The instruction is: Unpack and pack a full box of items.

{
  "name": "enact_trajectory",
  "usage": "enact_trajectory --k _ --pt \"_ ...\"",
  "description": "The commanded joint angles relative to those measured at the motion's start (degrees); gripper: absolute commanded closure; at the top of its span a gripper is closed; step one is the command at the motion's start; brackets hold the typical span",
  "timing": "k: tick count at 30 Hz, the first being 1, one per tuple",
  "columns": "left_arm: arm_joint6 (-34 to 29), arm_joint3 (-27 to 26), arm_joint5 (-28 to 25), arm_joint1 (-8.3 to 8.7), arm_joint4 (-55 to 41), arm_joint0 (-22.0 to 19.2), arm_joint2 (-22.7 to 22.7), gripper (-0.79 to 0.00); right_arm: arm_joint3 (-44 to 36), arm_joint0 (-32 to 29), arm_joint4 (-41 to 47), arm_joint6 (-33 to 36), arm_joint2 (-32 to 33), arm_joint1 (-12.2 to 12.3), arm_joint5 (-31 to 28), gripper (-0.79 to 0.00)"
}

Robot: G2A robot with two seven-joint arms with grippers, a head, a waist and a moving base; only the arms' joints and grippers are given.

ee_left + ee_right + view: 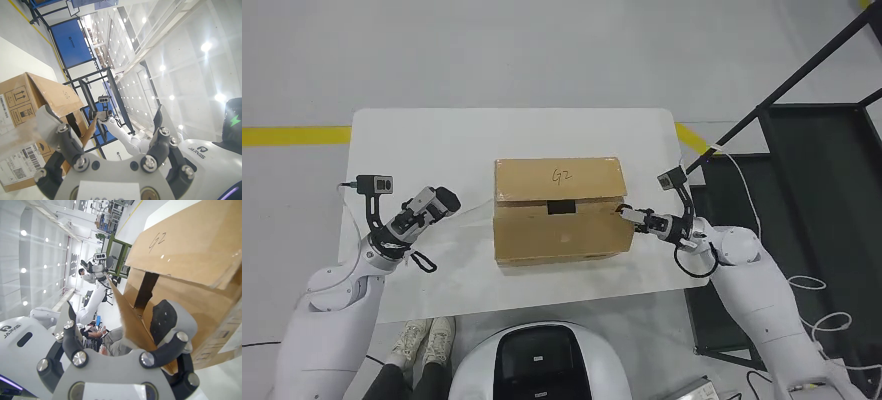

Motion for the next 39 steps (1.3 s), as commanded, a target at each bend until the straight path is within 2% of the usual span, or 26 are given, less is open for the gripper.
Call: enact_trajectory --k 1,4,8,14,18,28,34,39 --pt "0.00 0.00 0.00 0.00 0.00 0.00 0.00 -0.785 -1.53 -1.16 1.60 2.00 0.29 0.19 0.03 -0.785" --pt "0.00 0.00 0.00 0.00 0.00 0.00 0.00 -0.785 -3.98 -3.03 6.28 6.29 0.83 0.50 0.47 -0.785" --pt "0.00 0.00 0.00 0.00 0.00 0.00 0.00 -0.785 -8.11 -5.40 9.00 9.66 1.78 1.27 3.83 -0.785" --pt "0.00 0.00 0.00 0.00 0.00 0.00 0.00 -0.785 -12.71 -8.82 7.72 11.71 2.11 2.35 5.88 -0.785" --pt "0.00 0.00 0.00 0.00 0.00 0.00 0.00 -0.785 -14.39 -11.19 2.91 12.22 -0.10 2.86 6.39 -0.785" --pt "0.00 0.00 0.00 0.00 0.00 0.00 0.00 -0.785 -10.73 -11.69 -5.08 9.97 -6.62 2.71 4.41 -0.785" --pt "0.00 0.00 0.00 0.00 0.00 0.00 0.00 -0.785 -10.47 -11.59 -12.25 2.96 -7.49 2.62 4.53 -0.785" --pt "0.00 0.00 0.00 0.00 0.00 0.00 0.00 -0.785 -9.91 -10.63 -14.61 -1.45 -9.15 2.28 5.51 -0.785"
